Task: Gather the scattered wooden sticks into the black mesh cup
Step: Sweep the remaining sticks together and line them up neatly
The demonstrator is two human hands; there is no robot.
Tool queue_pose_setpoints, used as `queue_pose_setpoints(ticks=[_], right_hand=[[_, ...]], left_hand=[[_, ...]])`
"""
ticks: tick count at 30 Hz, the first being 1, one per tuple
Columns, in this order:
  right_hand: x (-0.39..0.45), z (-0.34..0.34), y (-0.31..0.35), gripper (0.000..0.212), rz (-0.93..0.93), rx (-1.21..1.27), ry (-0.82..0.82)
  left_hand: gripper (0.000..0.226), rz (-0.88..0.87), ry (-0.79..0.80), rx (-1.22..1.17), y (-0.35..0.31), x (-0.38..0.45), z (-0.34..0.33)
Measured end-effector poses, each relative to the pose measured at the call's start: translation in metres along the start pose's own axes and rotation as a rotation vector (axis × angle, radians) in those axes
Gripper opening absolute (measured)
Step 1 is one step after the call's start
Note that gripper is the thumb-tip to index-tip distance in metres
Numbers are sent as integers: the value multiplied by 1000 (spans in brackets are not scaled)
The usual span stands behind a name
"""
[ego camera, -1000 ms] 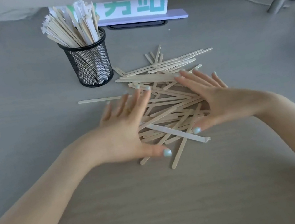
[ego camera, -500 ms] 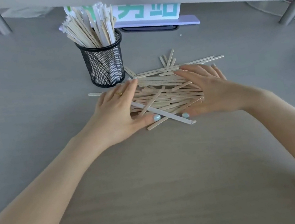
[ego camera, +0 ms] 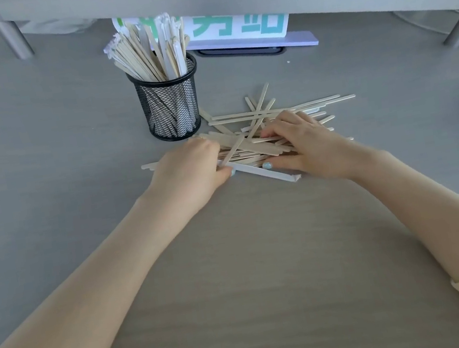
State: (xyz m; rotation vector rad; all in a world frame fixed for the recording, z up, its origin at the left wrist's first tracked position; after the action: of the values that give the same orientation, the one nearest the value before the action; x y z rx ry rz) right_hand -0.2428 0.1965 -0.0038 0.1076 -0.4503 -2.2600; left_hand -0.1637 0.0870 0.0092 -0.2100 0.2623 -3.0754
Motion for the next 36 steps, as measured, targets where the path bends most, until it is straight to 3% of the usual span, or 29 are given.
queue_pose_setpoints(ticks=[5, 12, 18, 24, 31, 36], right_hand=[[-1, -3, 7, 39, 36, -68, -4], [-5, 0, 18, 36, 18, -134, -23], [-9, -3, 22, 52, -139, -24, 76], [-1, 5, 19, 67, -296, 147, -63], [1, 14, 4, 41, -367, 125, -11], [3, 13, 1, 31, -331, 23, 41]], left_hand=[[18, 1, 90, 56, -4, 12, 0], [33, 75, 213, -42, 1, 15, -4], [27, 96, 234, -110, -3, 11, -10], [30, 95, 193, -97, -4, 7, -8], [35, 65, 166, 3, -10, 9, -8], [42, 71, 277, 103, -14, 14, -16]])
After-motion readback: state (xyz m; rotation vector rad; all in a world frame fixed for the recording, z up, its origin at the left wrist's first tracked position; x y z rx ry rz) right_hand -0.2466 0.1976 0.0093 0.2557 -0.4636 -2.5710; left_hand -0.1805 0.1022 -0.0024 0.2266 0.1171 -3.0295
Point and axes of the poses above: each hand's wrist, its own x-axis towards the middle knuckle, its own z-axis out of the back of the hand, y = z × x, the point moved 10 cm from there along x, towards the middle knuckle, and after that the axes turned 7 degrees about -z, right-handed, at the moved point
